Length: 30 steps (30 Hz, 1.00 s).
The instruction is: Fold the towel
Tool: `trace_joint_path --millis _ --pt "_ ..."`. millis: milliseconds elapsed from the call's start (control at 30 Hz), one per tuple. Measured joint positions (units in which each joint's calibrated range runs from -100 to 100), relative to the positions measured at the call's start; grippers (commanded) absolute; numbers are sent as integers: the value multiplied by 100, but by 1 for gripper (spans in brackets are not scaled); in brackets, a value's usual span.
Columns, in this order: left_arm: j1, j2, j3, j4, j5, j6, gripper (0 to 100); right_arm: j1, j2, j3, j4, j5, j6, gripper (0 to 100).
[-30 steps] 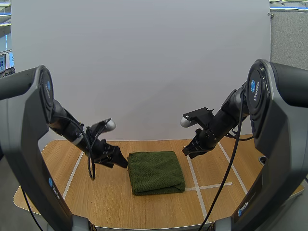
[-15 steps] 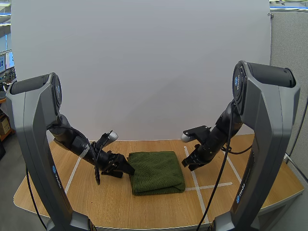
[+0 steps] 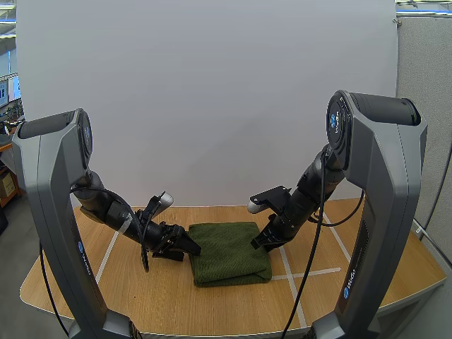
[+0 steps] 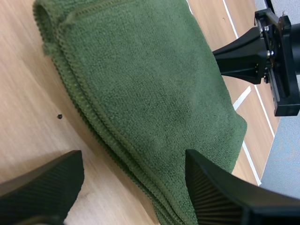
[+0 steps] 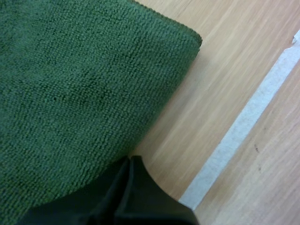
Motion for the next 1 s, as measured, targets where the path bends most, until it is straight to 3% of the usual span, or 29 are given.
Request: trace_joint_path --millis 833,1000 --pt "0 0 0 0 21 0 99 0 216 -65 169 -199 0 0" --pt "-151 0 0 -14 5 0 99 0 215 -68 178 -46 0 0"
